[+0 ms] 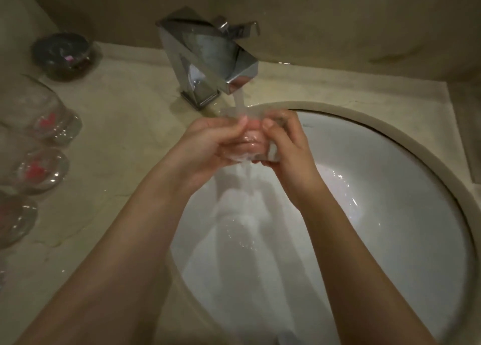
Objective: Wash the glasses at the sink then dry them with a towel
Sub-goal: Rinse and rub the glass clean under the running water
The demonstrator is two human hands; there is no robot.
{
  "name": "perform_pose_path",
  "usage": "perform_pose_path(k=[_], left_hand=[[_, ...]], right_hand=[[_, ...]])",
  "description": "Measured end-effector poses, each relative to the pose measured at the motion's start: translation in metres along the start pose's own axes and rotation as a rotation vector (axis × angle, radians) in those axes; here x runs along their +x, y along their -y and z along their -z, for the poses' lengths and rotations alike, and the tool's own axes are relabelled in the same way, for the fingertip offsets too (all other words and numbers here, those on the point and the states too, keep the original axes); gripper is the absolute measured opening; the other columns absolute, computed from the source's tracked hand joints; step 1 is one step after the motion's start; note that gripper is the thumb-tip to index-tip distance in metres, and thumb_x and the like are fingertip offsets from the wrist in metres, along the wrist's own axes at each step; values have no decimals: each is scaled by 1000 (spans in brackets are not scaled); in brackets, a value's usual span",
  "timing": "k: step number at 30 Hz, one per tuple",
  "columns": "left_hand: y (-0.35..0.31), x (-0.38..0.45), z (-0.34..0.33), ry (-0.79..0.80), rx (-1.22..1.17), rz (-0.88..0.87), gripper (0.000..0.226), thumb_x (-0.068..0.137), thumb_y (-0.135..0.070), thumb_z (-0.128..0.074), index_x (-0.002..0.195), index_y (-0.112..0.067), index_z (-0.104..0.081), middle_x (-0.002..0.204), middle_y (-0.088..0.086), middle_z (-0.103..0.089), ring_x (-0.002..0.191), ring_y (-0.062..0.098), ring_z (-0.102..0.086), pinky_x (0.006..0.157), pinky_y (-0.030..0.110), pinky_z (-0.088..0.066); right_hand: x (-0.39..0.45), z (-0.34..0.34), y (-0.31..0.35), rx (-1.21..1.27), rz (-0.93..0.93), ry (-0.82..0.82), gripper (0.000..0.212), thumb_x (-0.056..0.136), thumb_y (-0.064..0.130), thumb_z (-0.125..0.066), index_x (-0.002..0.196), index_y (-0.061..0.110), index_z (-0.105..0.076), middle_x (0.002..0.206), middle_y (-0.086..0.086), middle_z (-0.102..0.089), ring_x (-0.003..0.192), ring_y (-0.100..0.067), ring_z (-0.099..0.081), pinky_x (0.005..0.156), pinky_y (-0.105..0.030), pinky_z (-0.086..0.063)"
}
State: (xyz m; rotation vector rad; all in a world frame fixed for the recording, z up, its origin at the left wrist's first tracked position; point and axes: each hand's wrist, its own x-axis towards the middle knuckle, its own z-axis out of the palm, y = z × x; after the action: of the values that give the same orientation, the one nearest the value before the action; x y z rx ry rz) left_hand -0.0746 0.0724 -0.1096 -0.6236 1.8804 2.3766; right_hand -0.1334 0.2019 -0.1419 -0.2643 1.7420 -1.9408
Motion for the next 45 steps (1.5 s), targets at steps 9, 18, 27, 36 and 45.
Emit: perform_pose_path(k=[9,18,27,36,45], left_hand=[[9,2,-20,-224,182,-95,33,92,-35,-61,77,-8,-73,71,11,-74,67,22,-73,70,29,-57],[20,13,-43,-566,62,-181,40,92,-22,-64,54,-10,-58,40,-4,-56,37,9,-54,44,18,-45],[7,31,-38,-460,29,-57,28,85,-19,-70,61,-9,-60,44,0,-55,38,14,-52,43,23,-46],[17,20,-29,-370,237,-303,30,75,-15,-81,54,-3,-63,45,7,-59,41,14,-52,49,22,-43],[30,38,-34,-589,-215,-231,51,55,-38,-84,93,-16,-60,89,-2,-65,81,13,-66,77,32,-55]], right_hand=[[6,-3,4,37,-414,-88,44,96,45,-27,75,18,-54,69,-16,-51,37,-11,-33,37,-17,-24],[-1,0,-1,-74,-349,-226,39,88,46,-34,87,16,-58,74,-7,-64,48,-17,-54,44,-23,-38],[4,-13,-8,-362,64,-431,22,99,31,-36,92,19,-53,91,-6,-61,76,-22,-55,68,-35,-44],[17,-2,9,34,-518,-178,37,96,40,-39,88,15,-65,75,-9,-68,63,-25,-64,54,-29,-51],[-3,-40,-20,-43,-134,-603,45,101,29,-37,62,18,-57,62,5,-62,69,-17,-61,71,-32,-51]])
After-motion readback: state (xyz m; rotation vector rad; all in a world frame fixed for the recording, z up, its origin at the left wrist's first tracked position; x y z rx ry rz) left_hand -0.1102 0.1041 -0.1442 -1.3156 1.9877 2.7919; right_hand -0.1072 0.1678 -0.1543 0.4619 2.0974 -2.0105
